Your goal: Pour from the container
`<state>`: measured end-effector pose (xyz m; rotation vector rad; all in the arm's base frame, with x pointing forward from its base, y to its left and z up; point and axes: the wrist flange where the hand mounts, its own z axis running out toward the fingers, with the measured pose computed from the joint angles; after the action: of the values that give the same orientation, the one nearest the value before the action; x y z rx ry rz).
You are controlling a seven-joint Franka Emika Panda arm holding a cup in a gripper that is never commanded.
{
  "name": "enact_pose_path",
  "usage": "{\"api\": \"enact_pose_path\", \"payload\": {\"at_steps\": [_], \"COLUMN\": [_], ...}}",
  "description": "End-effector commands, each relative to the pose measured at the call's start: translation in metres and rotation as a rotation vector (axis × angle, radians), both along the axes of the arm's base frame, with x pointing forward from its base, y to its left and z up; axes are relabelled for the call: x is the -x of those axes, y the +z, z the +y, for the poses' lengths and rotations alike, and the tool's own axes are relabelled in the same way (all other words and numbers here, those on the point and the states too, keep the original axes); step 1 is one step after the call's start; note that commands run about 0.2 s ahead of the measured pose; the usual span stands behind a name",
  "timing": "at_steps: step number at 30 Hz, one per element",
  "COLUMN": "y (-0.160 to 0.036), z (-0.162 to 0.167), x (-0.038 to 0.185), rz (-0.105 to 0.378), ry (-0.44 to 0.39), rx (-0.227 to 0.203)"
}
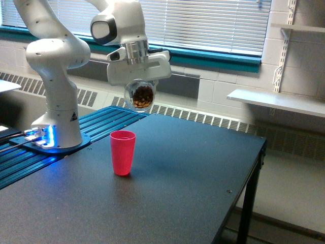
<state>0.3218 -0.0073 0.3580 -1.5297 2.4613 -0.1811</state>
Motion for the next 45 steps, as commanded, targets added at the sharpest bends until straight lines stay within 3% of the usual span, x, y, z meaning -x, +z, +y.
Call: {"api": "enact_pose_path", "payload": {"at_steps": [1, 15, 30, 40, 45], "y": [-0.012, -0.010, -0.029, -0.047, -0.052], "z": [0.003, 0.011, 0.030, 0.037, 0.039], "x": [0.007, 0.003, -0.001, 0.003, 0.006], "rz": [0.014, -0.021, -0.036, -0.011, 0.012], "ry": [-0.054, -0.078, -0.076, -0.126, -0.104], "rx": [-0.026, -0.075, -0.153, -0.192, -0.180]}}
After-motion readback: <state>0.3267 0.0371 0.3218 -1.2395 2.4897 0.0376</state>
